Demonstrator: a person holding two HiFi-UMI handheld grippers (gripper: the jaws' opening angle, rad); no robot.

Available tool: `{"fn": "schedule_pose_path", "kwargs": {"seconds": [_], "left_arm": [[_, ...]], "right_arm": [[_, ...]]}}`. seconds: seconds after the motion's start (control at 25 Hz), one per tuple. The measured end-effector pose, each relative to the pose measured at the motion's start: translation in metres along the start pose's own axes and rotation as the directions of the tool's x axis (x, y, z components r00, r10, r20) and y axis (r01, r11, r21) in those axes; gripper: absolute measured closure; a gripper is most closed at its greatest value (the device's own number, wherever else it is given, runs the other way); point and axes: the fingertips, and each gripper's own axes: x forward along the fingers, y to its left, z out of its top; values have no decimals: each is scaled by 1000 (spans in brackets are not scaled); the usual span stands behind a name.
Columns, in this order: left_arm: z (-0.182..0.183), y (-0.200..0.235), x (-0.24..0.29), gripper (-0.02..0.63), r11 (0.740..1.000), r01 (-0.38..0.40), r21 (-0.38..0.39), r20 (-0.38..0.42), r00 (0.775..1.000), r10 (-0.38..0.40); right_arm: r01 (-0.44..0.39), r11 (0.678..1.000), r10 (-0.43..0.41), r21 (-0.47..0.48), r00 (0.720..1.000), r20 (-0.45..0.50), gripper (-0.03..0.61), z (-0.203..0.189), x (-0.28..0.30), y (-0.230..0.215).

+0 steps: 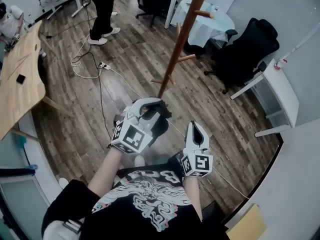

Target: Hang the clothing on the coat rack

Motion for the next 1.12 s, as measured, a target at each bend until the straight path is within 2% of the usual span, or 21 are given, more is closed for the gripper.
{"fn": "schedule_pose_path", "kwargs": {"seconds": [0.16, 0.48, 0.56, 0.76, 0.84, 0.92, 1.12], "left_arm": [[0, 3, -2, 595, 1000, 8, 16, -3, 1000, -8], [0, 4, 8, 595, 1000, 7, 11, 1, 1000, -7], [3, 0, 12, 595, 1000, 14, 17, -1, 1000, -14], [8, -2, 17, 595, 997, 32, 68, 3, 999, -33], [7, -1, 20, 595, 997, 34, 68, 1, 999, -35], [10, 1, 22, 595, 998, 36, 58, 6, 999, -36], [13, 1, 25, 595, 997, 56, 52, 34, 998, -58]], "right_arm": [[7, 1000, -6, 8, 1000, -10, 578, -3, 4, 1], [-98, 995, 96, -17, 991, -88, 575, -25, 7, 18], [-132, 991, 130, -14, 986, -105, 493, -29, 11, 18], [-178, 981, 167, -82, 978, -128, 491, -31, 30, 24], [-203, 975, 187, -94, 971, -150, 489, -37, 37, 28], [-228, 968, 207, -106, 962, -178, 457, -43, 43, 32], [-245, 958, 213, -147, 956, -204, 440, -50, 60, 34]]}}
